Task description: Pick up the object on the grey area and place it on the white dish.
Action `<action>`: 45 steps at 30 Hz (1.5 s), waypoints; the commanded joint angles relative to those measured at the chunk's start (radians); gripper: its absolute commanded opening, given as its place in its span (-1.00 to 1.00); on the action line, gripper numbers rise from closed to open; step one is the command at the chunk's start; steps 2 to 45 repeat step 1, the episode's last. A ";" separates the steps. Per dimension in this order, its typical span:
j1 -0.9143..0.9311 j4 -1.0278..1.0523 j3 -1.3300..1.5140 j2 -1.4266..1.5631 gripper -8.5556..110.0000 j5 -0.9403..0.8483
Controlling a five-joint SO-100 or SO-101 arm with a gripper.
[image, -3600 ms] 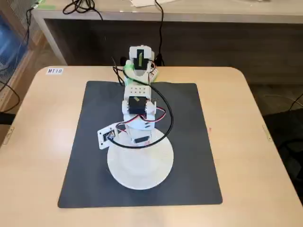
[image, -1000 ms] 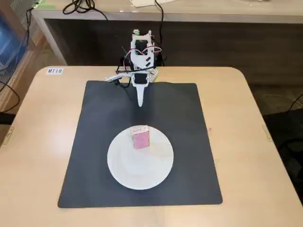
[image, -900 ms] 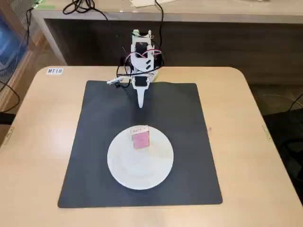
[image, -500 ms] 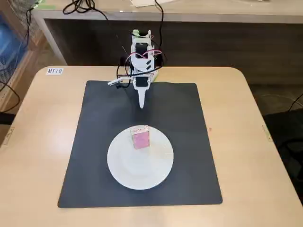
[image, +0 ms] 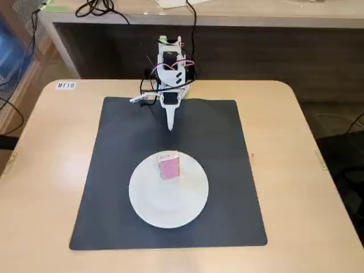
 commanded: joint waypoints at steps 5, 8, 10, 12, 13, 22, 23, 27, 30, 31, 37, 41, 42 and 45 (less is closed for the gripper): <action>-0.003 -0.014 0.058 0.026 -0.86 -0.006; -0.003 -0.014 0.058 0.026 -0.86 -0.006; -0.003 -0.014 0.058 0.026 -0.86 -0.006; -0.003 -0.014 0.058 0.026 -0.86 -0.006; -0.003 -0.014 0.058 0.026 -0.86 -0.006; -0.003 -0.014 0.058 0.026 -0.86 -0.006; -0.003 -0.014 0.058 0.026 -0.86 -0.006; -0.003 -0.014 0.058 0.026 -0.86 -0.006; -0.003 -0.014 0.058 0.026 -0.86 -0.006; -0.003 -0.014 0.058 0.026 -0.86 -0.006; -0.003 -0.014 0.058 0.026 -0.86 -0.006; -0.003 -0.014 0.058 0.026 -0.86 -0.006; -0.003 -0.014 0.058 0.026 -0.86 -0.006; -0.003 -0.014 0.058 0.026 -0.86 -0.006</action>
